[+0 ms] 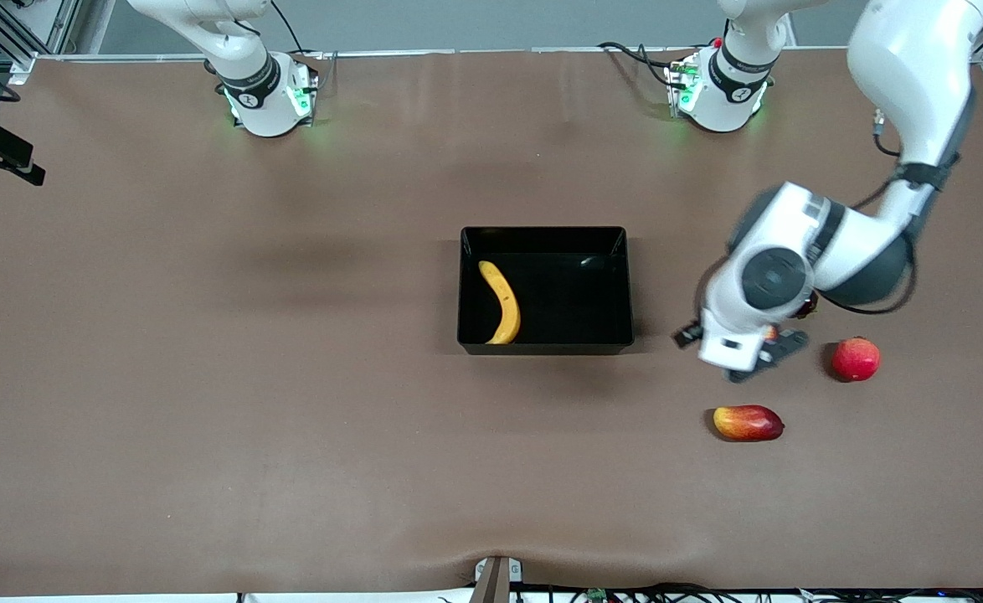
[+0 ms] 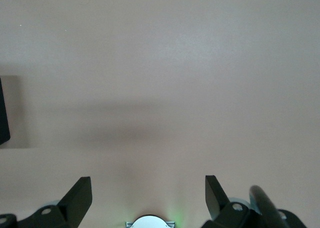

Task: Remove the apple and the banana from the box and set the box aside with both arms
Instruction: 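Move the open left gripper back over the yellow banana, then lower the left gripper and grasp the yellow banana in the box, then lift the banana out while the right gripper reaches toward the box, then lower the banana by the fruits while the right gripper reaches the box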

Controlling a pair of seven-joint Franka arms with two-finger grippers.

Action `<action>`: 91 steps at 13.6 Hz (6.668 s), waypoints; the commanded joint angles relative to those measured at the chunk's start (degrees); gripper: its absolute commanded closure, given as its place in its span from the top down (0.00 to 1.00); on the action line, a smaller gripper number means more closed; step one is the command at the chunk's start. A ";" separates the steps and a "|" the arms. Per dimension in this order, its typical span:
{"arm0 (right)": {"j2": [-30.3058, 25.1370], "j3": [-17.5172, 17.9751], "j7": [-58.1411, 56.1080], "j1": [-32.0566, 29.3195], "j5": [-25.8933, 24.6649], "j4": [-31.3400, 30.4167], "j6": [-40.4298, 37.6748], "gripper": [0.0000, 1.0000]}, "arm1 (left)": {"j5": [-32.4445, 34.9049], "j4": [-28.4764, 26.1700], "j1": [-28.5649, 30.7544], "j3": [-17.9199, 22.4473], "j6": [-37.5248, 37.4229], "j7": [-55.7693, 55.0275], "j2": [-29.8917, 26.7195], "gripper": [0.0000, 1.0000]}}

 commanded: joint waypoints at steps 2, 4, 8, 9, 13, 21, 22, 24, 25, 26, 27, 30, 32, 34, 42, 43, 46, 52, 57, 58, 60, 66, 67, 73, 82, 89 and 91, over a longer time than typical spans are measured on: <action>-0.70 0.79 -0.46 -1.19 0.75 -0.56 0.13 1.00 | 0.04 3.73 -10.06 -1.17 -0.45 -4.28 3.68 1.00; -0.61 0.79 -0.46 -1.28 0.75 -0.47 0.13 1.00 | 2.49 5.50 -18.84 0.40 0.77 -4.55 7.02 1.00; 0.18 0.88 -0.46 -1.36 0.13 0.67 0.13 1.00 | 7.08 5.25 -24.06 2.78 11.73 -4.29 14.23 1.00; 0.18 0.88 -0.46 -1.28 0.13 0.67 0.04 1.00 | 7.17 5.24 -24.77 2.96 13.24 -4.02 15.29 1.00; 0.18 0.80 -0.46 -1.28 0.13 0.67 0.04 1.00 | 7.08 4.98 -25.04 3.13 16.41 -3.85 20.04 1.00; 0.27 0.88 -0.28 -1.63 0.31 0.67 0.13 1.00 | 7.08 5.33 -27.32 4.98 20.99 -4.19 21.81 0.17; 0.36 0.80 -0.37 -1.72 0.66 0.76 0.13 1.00 | 6.99 5.33 -27.23 5.07 20.99 -4.63 21.54 0.37; 0.97 0.79 -0.46 -1.72 0.57 0.85 0.13 1.00 | 6.38 5.33 -27.23 4.98 20.91 -4.81 20.93 0.58; 1.06 0.79 -0.46 -1.80 0.75 1.02 0.22 1.00 | 6.29 5.33 -27.15 4.98 20.73 -4.90 20.49 0.65; 1.50 0.79 -0.46 -1.89 0.84 1.11 0.22 1.00 | 6.29 5.33 -27.06 4.89 20.64 -4.90 19.96 0.67; 1.50 0.88 -0.55 -1.20 0.75 1.11 0.13 1.00 | 6.29 5.33 -26.88 4.72 20.47 -4.90 19.70 0.70; 2.11 1.06 -0.72 -0.84 0.31 0.93 0.13 1.00 | 6.29 5.42 -26.53 4.54 20.47 -4.81 18.47 0.77; 2.64 1.06 -0.72 -0.84 0.13 0.93 0.04 1.00 | 6.20 5.51 -26.44 4.02 20.47 -4.90 18.11 0.77; 3.25 0.97 -0.64 -1.01 -0.22 0.93 0.39 1.00 | 6.20 5.59 -26.44 3.84 20.47 -4.90 18.11 0.77; 6.33 0.97 -0.64 -1.28 -0.04 0.85 0.04 1.00 | 6.99 5.42 -29.42 5.41 23.98 -4.81 21.80 0.49; 6.42 0.97 -0.64 -1.19 -0.04 0.76 0.04 1.00 | 6.99 5.33 -30.47 6.64 23.98 -4.81 21.80 0.38; 6.42 1.06 -0.37 -0.75 0.22 0.76 0.04 1.00 | 7.08 5.33 -31.36 7.62 23.81 -4.37 21.28 0.00; 6.51 1.15 0.15 0.66 0.84 0.67 0.13 1.00 | 6.12 5.33 -29.87 6.21 17.05 -4.46 13.47 0.00; 6.33 1.15 3.66 2.41 2.23 0.23 0.04 1.00 | 4.36 5.51 -25.22 1.99 8.96 -4.02 5.56 0.00; 6.33 1.15 4.19 2.76 3.72 0.06 0.04 1.00 | 4.18 5.51 -23.91 1.99 7.73 -3.93 4.07 0.00; 6.25 1.15 4.63 4.60 5.84 -1.08 0.13 1.00 | 4.00 5.42 -20.66 1.99 5.54 -2.97 1.25 0.00; 9.93 1.15 19.80 15.83 10.77 -1.61 8.20 1.00 | 4.00 5.42 -3.54 2.08 1.39 10.09 0.45 0.00; 11.07 1.15 23.93 19.17 10.77 -1.53 10.04 1.00 | 4.00 5.24 0.06 2.16 1.39 14.92 0.53 0.00; 20.47 1.15 38.02 34.29 10.77 -1.53 21.20 1.00 | 7.16 5.51 13.71 4.18 6.83 21.38 6.41 0.00; 34.88 1.15 38.83 41.44 10.51 -1.79 35.18 1.00 | 13.58 6.38 13.99 11.92 18.88 21.38 16.26 0.00; 41.58 1.06 38.56 44.95 10.07 -1.79 42.41 0.22 | 16.84 7.26 14.69 11.92 18.88 21.64 16.27 1.00; 41.67 1.06 38.65 44.87 10.07 -1.70 41.88 0.00 | 16.31 7.18 14.78 11.31 18.01 21.73 14.17 1.00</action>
